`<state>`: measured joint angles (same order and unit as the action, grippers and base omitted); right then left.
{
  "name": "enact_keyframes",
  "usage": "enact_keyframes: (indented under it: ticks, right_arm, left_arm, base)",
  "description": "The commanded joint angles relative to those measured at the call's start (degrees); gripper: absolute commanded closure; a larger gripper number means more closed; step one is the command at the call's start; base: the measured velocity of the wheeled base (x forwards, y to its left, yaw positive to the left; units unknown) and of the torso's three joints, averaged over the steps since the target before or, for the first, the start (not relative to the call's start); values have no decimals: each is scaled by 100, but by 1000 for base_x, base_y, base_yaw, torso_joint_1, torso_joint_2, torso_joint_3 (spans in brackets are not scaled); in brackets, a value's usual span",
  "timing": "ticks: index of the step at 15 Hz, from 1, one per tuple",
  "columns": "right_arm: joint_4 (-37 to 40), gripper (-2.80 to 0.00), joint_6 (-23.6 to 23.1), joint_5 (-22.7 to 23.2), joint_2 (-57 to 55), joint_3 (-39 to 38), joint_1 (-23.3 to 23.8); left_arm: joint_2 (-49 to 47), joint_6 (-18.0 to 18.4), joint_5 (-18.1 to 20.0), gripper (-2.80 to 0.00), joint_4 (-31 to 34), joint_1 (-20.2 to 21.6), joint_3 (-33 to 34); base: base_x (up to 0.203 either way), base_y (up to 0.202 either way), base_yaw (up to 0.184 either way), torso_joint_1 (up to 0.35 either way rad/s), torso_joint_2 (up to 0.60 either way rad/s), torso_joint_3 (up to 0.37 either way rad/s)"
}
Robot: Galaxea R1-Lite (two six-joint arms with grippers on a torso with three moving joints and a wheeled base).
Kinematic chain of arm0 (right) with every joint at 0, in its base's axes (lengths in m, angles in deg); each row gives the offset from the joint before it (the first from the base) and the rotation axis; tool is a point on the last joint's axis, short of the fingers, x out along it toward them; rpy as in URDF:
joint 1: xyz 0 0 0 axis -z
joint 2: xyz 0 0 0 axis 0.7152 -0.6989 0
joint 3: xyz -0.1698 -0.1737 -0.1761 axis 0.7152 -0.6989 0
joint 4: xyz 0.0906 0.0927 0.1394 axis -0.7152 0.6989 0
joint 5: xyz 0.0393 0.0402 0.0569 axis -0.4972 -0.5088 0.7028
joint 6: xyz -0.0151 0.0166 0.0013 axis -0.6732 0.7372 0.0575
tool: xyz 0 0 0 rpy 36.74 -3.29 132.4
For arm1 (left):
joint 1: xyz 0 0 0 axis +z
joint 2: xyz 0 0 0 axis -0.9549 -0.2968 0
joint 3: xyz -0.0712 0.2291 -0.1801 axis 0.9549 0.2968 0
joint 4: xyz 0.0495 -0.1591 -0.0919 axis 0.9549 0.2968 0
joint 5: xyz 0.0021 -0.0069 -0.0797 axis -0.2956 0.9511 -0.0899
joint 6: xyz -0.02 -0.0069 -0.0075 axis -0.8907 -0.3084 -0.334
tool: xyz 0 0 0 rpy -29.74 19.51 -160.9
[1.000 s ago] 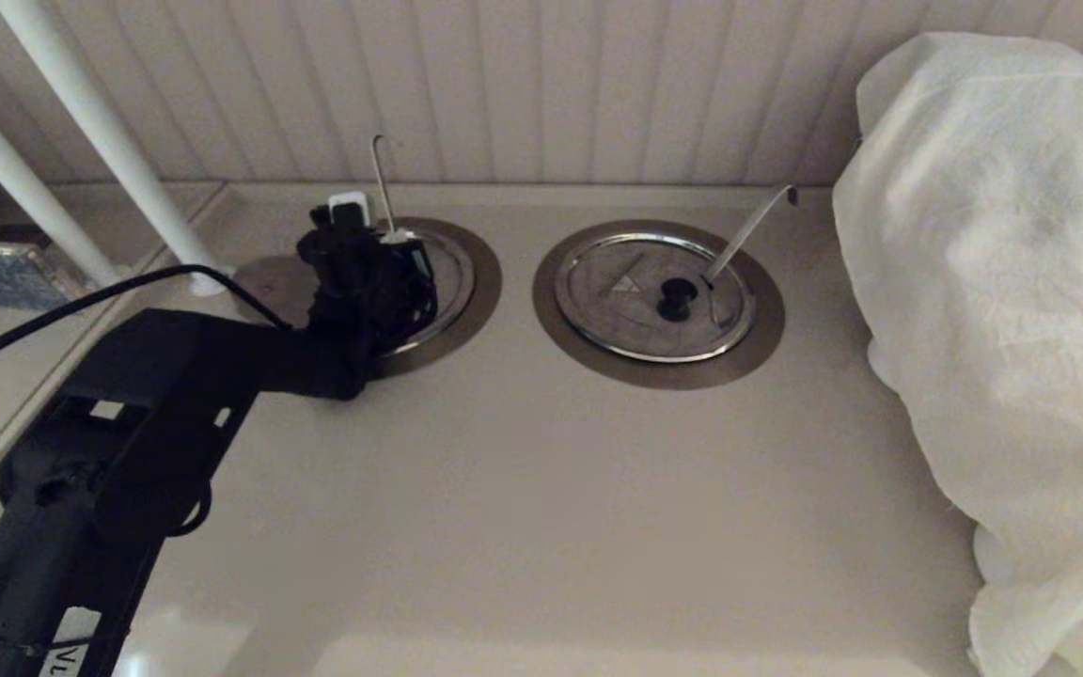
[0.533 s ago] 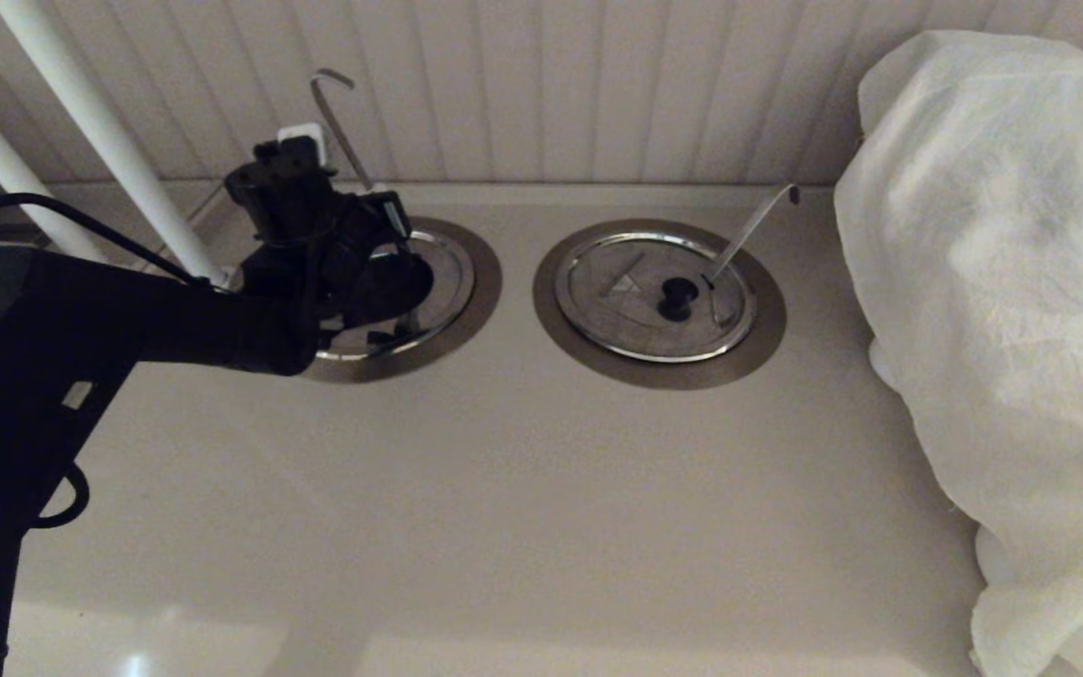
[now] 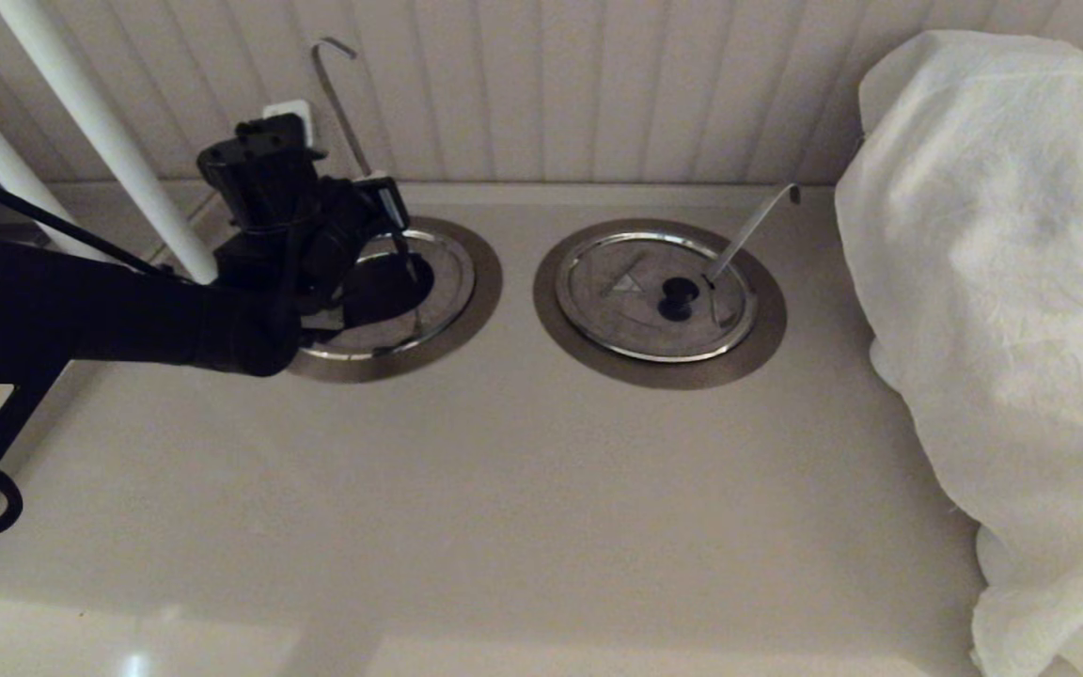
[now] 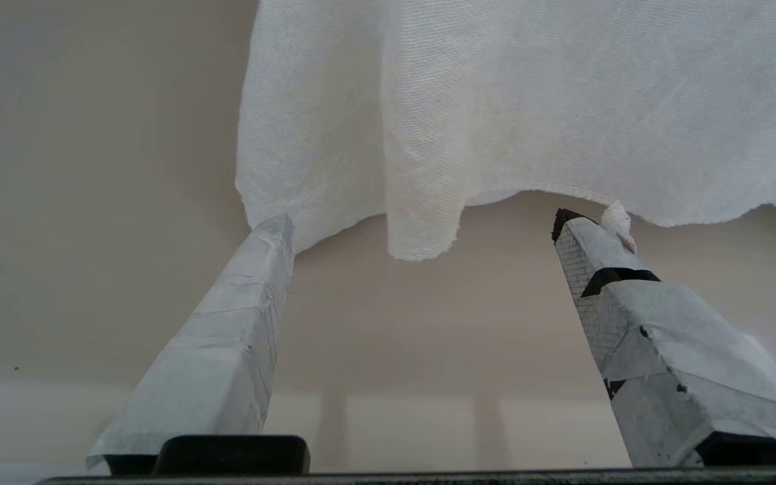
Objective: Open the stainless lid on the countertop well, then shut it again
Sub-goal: Stir with a spoon
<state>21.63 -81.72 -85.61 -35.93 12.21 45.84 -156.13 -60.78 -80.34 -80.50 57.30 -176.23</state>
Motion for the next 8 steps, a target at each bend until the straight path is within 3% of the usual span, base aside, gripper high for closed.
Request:
enact_keyframes:
  ticks: [1,4,7,8]
  right_arm:
    - [0,-280,-1,-2,9,-9,-1]
    - [0,-280,-1,-2,9,-9,-1]
    - [0,-280,-1,-2,9,-9,-1]
    - [0,-280,-1,-2,9,-9,-1]
  left_arm:
    - [174,12,237,0,1,0,277]
    - [459,73,574,0,631,187,533]
    - [389,757,565,0,631,463,583]
    - [383,783,547,0,634,497,588]
  base:
    - [0,0,0,0,0,0]
    - [0,0,0,0,0,0]
    - [0,0,0,0,0,0]
    - [0,0,0,0,0,0]
